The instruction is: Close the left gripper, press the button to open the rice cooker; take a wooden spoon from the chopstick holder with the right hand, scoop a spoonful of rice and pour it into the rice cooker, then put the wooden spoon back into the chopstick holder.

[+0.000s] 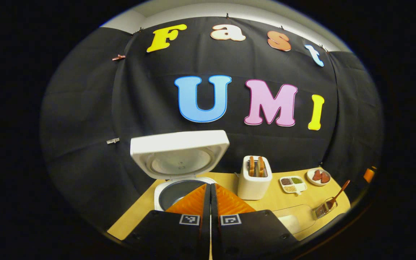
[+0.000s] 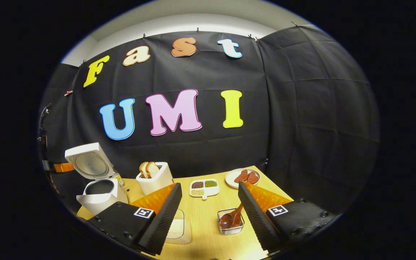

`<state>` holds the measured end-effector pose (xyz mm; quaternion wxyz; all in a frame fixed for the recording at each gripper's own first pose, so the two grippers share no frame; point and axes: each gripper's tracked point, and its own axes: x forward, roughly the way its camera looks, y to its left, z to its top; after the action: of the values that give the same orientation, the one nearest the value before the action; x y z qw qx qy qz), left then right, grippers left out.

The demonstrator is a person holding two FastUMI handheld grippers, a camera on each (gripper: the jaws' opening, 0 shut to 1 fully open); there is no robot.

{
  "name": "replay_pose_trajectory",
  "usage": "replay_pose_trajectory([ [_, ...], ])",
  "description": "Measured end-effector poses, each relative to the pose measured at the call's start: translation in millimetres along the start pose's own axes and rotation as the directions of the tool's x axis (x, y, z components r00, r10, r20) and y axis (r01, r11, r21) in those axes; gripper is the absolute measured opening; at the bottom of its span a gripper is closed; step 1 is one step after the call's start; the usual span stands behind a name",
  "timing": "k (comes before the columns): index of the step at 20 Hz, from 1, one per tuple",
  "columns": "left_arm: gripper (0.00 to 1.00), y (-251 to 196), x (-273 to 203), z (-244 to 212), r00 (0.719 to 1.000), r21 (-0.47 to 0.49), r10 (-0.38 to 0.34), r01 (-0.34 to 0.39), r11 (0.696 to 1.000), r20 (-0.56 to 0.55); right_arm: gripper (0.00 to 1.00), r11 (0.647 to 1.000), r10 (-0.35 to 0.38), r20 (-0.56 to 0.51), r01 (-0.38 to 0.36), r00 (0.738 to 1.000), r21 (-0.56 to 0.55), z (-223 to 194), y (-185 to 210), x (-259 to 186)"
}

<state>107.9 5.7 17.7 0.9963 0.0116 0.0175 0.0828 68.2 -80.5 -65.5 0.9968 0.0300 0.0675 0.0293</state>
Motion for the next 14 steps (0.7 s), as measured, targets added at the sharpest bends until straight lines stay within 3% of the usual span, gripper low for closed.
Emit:
replay_pose_trajectory([
  [1, 0.07, -9.1, -8.8, -6.6, 1.000, -0.012, -0.024, 0.023, 1.000, -0.012, 0.98, 1.000, 0.001, -0.010, -0.001, 1.000, 0.007, -3.3, -1.9, 0.9],
  [5, 0.10, -6.3, -30.8, -25.9, 0.999, 0.008, 0.012, -0.012, 1.000, -0.049, 0.98, 1.000, -0.007, -0.045, 0.008, 0.999, 0.010, -15.0, -13.9, 5.8],
  [6, 0.16, -11.1, -37.1, -30.0, 0.998, -0.017, 0.001, -0.002, 1.000, -0.058, 0.98, 1.000, -0.012, -0.051, 0.012, 0.999, 0.011, -17.4, -18.5, 6.0],
  [8, 0.41, -17.1, -46.2, -37.8, 0.998, -0.059, -0.015, 0.011, 0.998, -0.066, 0.99, 1.000, -0.022, -0.063, 0.023, 0.998, 0.018, -22.4, -27.7, 8.1],
  [9, 0.47, -16.0, -48.3, -41.7, 0.998, -0.069, -0.010, 0.006, 0.998, -0.064, 0.98, 0.999, -0.026, -0.076, 0.028, 0.997, 0.024, -27.3, -31.9, 9.8],
  [10, 0.67, -18.1, -50.6, -45.2, 0.997, -0.073, -0.012, 0.007, 0.997, -0.070, 0.98, 0.999, -0.030, -0.093, 0.033, 0.995, 0.032, -32.3, -35.9, 11.3],
  [12, 0.98, -27.1, -57.5, -59.7, 0.995, -0.063, -0.019, 0.013, 0.998, -0.094, 0.98, 0.998, -0.022, -0.126, 0.030, 0.992, 0.064, -40.3, -39.5, 13.8],
  [14, 0.97, -33.7, -60.8, -68.7, 0.994, -0.037, -0.013, 0.009, 0.999, -0.107, 0.98, 0.996, -0.027, -0.153, 0.039, 0.988, 0.081, -47.2, -45.5, 16.9],
])
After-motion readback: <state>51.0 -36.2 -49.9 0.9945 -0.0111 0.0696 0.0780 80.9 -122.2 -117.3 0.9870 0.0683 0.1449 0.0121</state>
